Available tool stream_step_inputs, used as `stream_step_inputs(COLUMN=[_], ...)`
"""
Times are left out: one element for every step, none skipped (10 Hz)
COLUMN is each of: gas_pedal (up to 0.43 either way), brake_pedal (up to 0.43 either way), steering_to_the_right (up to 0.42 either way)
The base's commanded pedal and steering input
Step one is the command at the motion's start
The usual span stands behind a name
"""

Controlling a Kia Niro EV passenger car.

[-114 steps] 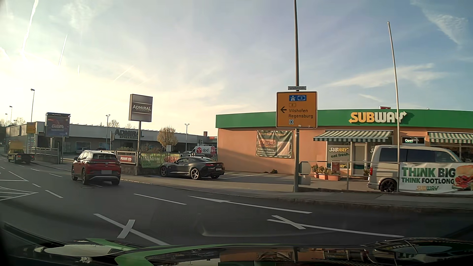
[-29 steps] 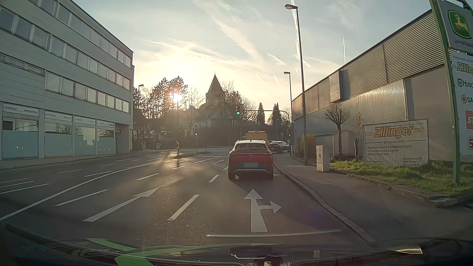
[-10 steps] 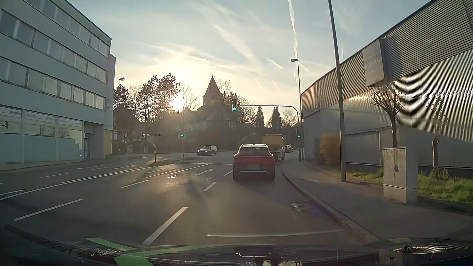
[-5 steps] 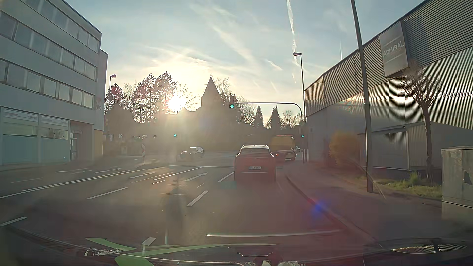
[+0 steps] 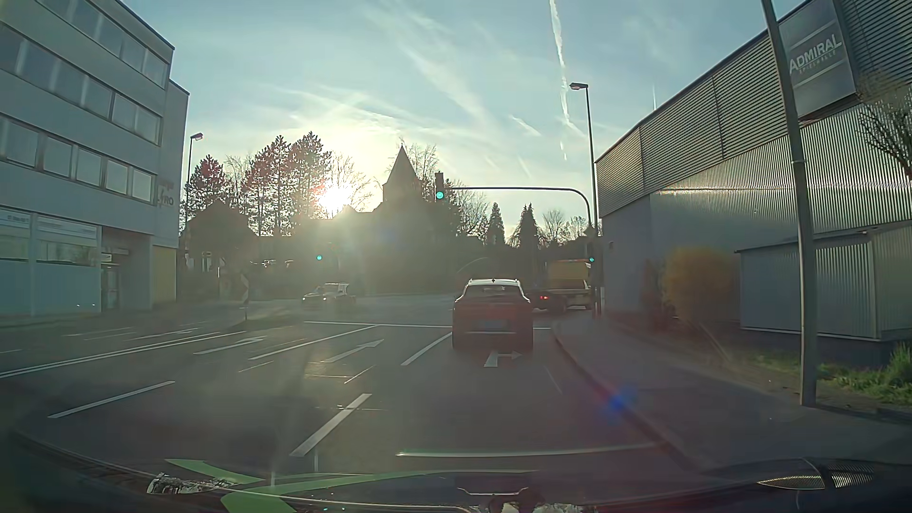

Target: Follow the waypoints while adhering to traffic rules and regulations

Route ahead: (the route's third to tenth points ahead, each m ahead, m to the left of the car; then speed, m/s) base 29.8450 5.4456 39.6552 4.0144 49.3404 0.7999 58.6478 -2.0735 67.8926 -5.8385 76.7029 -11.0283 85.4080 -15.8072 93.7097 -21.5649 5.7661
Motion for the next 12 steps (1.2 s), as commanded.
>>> stream_step_inputs(gas_pedal=[0.02,0.0,0.0,0.0,0.008,0.008,0.008,0.008,0.047,0.059,0.098,0.13], brake_pedal=[0.0,0.0,0.0,0.0,0.0,0.0,0.0,0.0,0.0,0.0,0.0,0.0], steering_to_the_right=[0.014,0.015,0.015,0.016,0.017,0.018,0.018,0.018,0.019,0.02,0.021,0.021])
